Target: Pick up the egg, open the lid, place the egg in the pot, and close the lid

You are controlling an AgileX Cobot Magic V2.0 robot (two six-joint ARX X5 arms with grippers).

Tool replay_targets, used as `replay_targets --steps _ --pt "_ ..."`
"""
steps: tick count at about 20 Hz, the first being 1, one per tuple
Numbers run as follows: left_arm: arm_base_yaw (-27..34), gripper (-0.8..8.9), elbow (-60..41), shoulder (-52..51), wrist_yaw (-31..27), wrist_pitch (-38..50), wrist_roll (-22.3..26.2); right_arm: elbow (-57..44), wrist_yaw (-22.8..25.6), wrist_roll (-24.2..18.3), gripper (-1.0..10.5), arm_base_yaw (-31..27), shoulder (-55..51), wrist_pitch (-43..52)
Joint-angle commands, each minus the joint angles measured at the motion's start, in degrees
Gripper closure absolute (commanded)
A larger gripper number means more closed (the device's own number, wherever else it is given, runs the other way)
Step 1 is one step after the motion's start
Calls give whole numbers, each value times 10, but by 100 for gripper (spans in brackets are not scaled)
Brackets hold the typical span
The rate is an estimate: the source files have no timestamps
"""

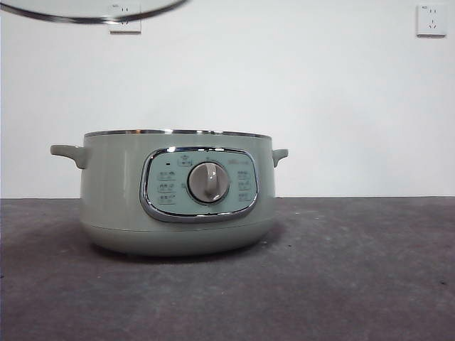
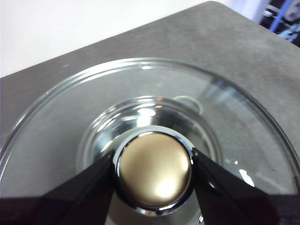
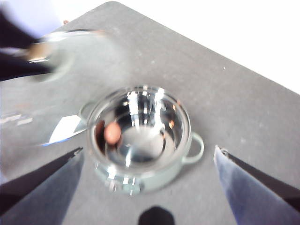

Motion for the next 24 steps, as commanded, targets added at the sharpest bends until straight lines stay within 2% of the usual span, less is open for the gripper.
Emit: replay_targets --steps 1,8,12,15,18,24 --pt "-19 822 6 35 7 43 -1 -77 3 11 479 1 -51 -13" --pt "-65 822 6 124 -12 111 1 -257 18 17 480 1 -188 14" --pt "-76 822 6 177 -24 141 1 -364 20 46 480 1 -269 46" --pt "-77 822 6 216 -34 159 3 -439 43 64 480 1 -332 52" --pt "-77 822 6 245 -40 174 5 -487 67 89 480 1 -381 51" --pt "-77 822 6 275 -57 173 5 -498 99 99 480 1 -422 42"
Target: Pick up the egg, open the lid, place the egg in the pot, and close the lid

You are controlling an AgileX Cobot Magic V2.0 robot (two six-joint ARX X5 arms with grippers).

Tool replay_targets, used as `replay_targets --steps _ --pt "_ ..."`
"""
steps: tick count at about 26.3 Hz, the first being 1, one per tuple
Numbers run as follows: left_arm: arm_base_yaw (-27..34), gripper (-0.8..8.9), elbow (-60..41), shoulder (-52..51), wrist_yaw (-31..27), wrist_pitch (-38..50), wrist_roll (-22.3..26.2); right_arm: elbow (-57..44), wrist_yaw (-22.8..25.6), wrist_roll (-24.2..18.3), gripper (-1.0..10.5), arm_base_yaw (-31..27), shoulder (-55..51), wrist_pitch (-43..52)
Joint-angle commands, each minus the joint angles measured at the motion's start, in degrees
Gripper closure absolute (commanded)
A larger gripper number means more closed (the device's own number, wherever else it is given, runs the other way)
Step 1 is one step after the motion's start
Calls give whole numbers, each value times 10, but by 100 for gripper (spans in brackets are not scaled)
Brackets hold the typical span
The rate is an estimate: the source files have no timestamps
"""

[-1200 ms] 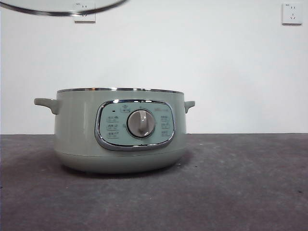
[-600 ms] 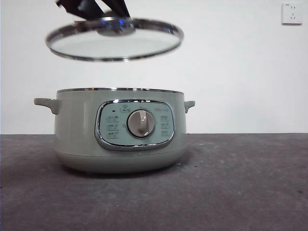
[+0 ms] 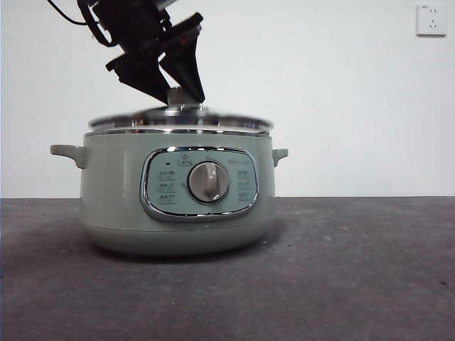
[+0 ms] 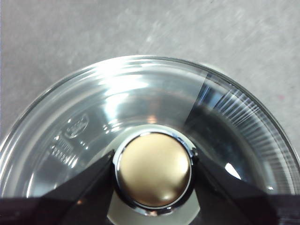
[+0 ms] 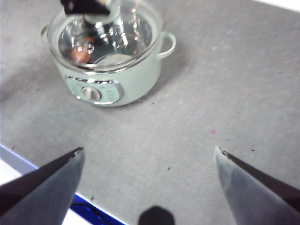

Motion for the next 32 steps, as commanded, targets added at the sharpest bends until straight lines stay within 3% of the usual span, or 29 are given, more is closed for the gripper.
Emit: replay_targets --steps 1,32 --pt "-2 822 6 3 -1 22 0 -4 10 13 480 0 -2 -4" --pt "-2 810 2 4 -1 -66 19 -4 35 12 479 0 -2 3"
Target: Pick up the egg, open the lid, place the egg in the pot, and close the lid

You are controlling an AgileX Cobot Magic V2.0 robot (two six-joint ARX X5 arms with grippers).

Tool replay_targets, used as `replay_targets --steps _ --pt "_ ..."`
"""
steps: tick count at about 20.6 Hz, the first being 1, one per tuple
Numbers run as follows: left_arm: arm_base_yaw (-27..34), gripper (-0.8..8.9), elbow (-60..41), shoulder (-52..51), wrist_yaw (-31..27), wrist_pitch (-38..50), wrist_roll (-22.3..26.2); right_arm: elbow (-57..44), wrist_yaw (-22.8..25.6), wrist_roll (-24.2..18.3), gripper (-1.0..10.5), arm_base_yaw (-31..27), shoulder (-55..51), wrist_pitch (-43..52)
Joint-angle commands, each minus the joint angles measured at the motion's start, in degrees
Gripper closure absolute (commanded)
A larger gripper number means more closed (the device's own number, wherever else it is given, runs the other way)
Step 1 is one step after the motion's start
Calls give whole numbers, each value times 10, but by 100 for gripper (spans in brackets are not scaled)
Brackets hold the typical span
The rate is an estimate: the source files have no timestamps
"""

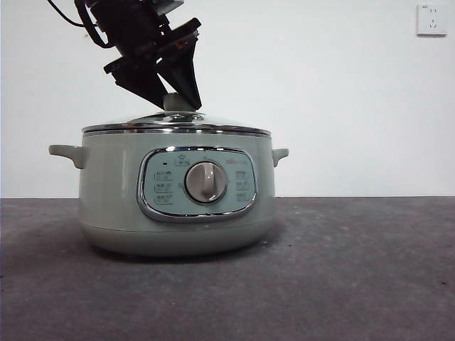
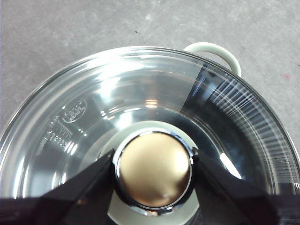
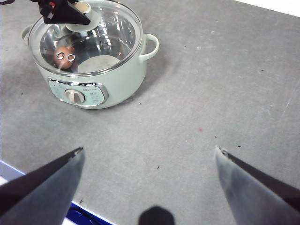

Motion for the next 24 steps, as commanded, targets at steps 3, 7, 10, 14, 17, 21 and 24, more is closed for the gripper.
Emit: replay_targets --steps 3,7,10,14,17,21,24 --pt "0 650 -5 1 3 -17 2 -4 1 5 479 0 0 5" --pt "0 395 -3 1 3 -15 2 -4 1 6 479 0 0 5" --pt "1 395 -3 -1 3 -15 2 -4 1 6 479 0 0 5" --pt "1 395 12 -5 3 -31 0 -4 0 6 479 0 0 2" --pt "1 395 45 -17 3 -74 0 -4 0 6 479 0 0 3" --pt "1 395 114 -62 3 -174 0 -4 0 5 479 0 1 3" --pt "1 396 168 -108 22 -275 0 -4 -3 -1 479 0 1 3"
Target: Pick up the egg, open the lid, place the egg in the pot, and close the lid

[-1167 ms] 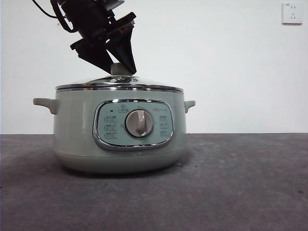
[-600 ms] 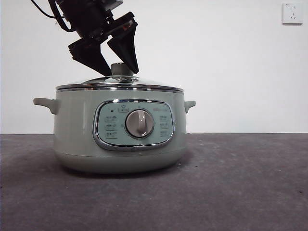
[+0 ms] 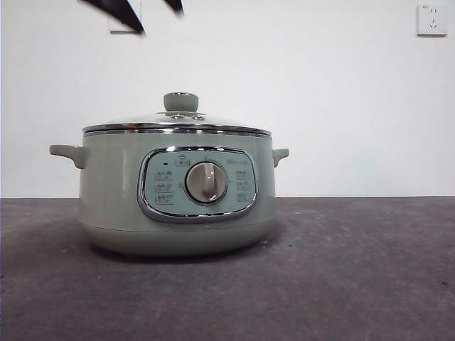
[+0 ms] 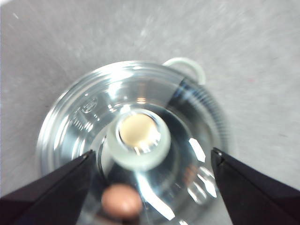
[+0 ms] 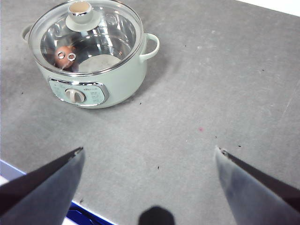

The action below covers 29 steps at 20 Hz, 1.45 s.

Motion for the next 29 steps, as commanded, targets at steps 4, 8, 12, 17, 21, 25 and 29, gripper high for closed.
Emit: replay_targets --steps 4,8,12,17,21,25,29 --pt "1 405 29 -86 107 -119 0 -4 -25 -6 479 0 3 3" --pt "1 405 29 -132 120 -163 -6 -4 -64 -14 479 0 9 -2" --pt "1 406 29 -153 120 -163 -12 -4 -80 -19 479 0 19 -17" --pt "0 668 29 -153 120 -163 -17 -4 -82 -20 767 0 23 -43" --pt "-1 821 29 -153 120 -163 -14 -4 -82 -20 958 0 23 -44" --pt "0 817 29 -153 119 -163 -13 -4 -81 -11 952 0 23 -43" --pt "0 817 29 -153 119 -163 -13 -4 -81 -13 945 0 23 -43"
